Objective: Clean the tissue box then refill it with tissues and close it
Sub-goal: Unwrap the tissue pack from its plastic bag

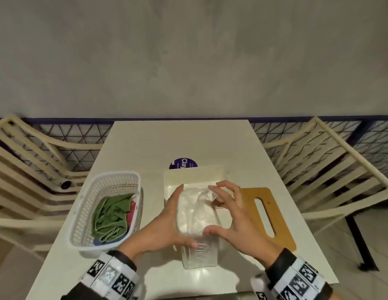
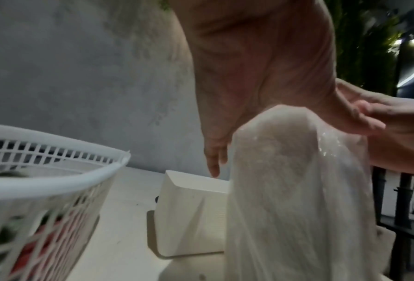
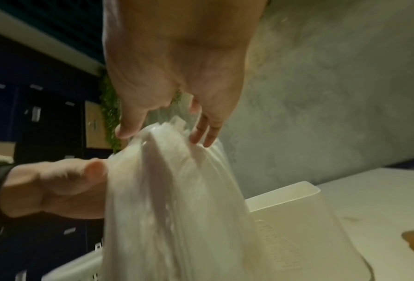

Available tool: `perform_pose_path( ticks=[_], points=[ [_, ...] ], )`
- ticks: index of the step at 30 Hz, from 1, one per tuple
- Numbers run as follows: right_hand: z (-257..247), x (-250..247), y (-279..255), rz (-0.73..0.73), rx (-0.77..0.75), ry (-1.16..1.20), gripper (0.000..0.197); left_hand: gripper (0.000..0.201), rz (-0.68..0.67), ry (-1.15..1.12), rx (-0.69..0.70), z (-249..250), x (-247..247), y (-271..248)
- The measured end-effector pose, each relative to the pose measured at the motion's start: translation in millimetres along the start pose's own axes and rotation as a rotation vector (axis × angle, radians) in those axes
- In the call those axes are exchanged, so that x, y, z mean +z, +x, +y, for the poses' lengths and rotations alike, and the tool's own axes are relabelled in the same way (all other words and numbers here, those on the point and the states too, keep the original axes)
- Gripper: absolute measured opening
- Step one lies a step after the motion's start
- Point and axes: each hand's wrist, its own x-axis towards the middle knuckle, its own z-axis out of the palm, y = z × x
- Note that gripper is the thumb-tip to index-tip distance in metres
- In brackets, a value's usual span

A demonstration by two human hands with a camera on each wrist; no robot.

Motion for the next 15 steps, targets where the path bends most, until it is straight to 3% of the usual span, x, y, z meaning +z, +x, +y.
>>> perform_pose_path(
  ticks=[2, 4, 8, 12, 15],
  points=[
    [-5, 2, 4, 0.076, 0.053, 0.213, 0.077, 0.134, 0.072, 0.036, 0.049, 5, 5, 0],
    [-10, 4, 9, 0.056, 0.077, 0.284, 0.061, 0.130, 0.160, 0.018, 0.086, 6, 11, 2],
    [-13, 13, 22, -0.018, 0.021, -0.151, 0.033, 0.115, 0.312, -0.077, 0.150, 7, 18, 9],
    [-12, 26, 34, 0.001, 0.070, -0.349, 0.031, 0.113, 0.301, -0.039, 0.132, 4, 26, 9],
    [-19, 29, 45, 0.025, 0.182, -0.482, 0.040, 0.115, 0.276, -0.013, 0.134, 7, 27, 9]
  ],
)
